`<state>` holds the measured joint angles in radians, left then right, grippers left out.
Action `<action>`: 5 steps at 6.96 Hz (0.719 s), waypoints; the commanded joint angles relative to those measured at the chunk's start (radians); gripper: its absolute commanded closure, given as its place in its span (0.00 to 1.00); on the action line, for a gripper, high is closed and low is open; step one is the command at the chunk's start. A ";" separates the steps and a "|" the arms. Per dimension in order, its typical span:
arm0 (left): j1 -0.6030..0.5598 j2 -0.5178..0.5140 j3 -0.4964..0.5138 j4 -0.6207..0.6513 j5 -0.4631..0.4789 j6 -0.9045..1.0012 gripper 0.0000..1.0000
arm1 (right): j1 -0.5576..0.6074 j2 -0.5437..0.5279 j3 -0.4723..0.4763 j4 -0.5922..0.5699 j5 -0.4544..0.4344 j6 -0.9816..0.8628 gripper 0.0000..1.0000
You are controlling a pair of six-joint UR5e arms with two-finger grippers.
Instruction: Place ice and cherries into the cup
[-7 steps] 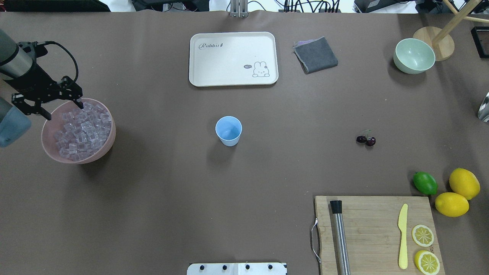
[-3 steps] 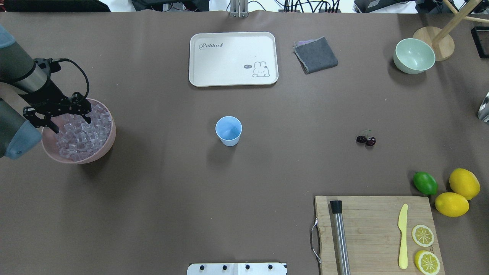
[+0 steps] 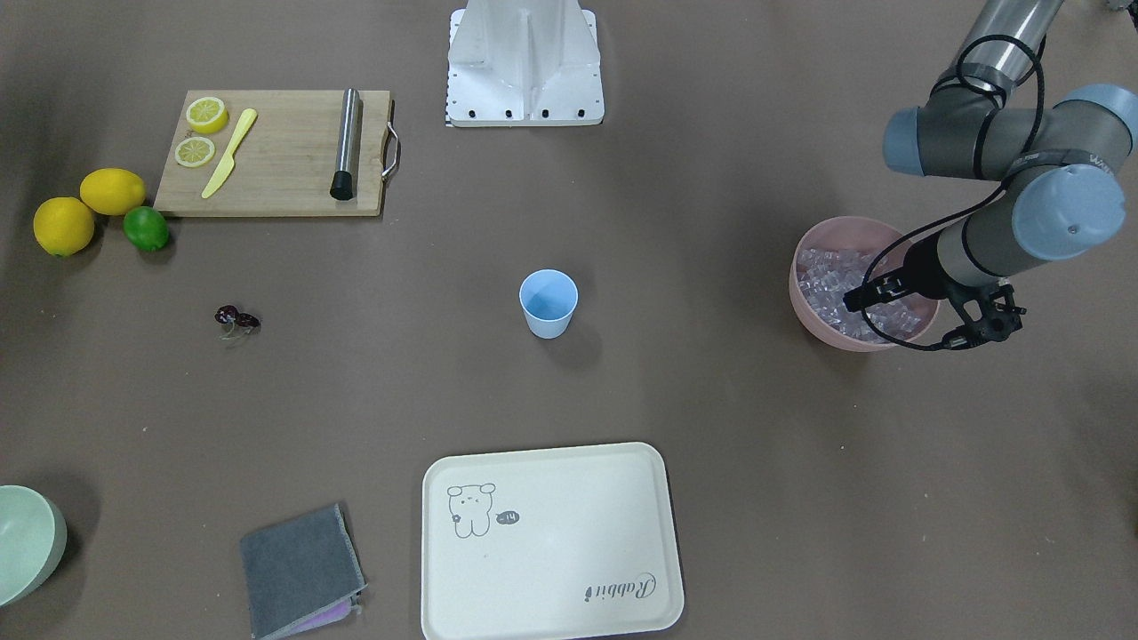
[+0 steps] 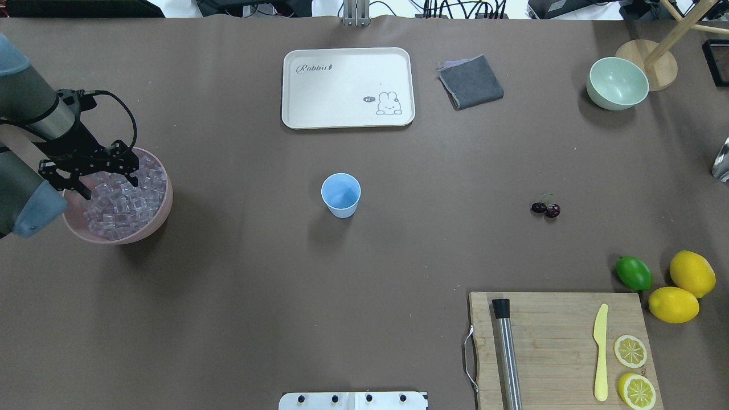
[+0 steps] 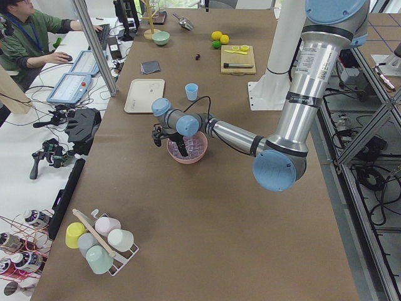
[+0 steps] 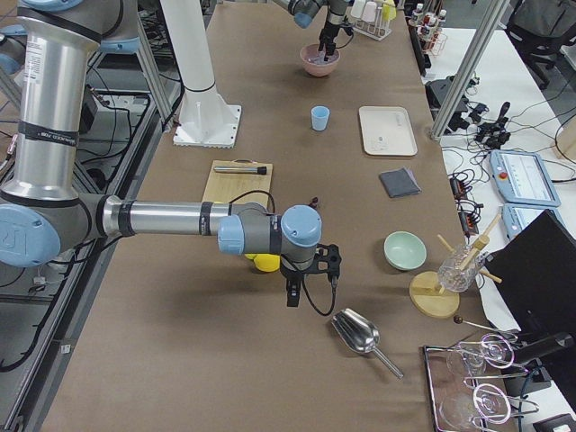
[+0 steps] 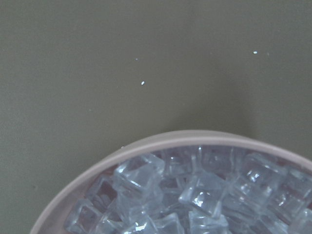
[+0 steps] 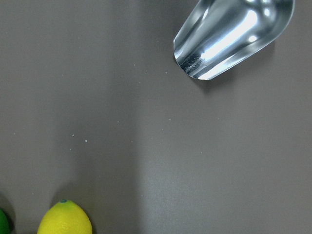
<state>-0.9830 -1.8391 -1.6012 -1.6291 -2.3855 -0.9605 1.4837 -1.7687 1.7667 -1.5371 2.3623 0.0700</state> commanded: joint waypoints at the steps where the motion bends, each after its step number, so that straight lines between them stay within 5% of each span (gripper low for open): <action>1: -0.002 -0.009 0.003 0.002 0.002 0.049 0.17 | 0.000 0.000 -0.001 0.000 0.000 -0.001 0.00; 5: -0.016 -0.009 0.003 0.003 0.058 0.123 0.23 | 0.000 0.000 -0.001 0.002 0.000 -0.001 0.00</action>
<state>-0.9961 -1.8491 -1.5985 -1.6262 -2.3476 -0.8476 1.4834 -1.7687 1.7656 -1.5356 2.3623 0.0690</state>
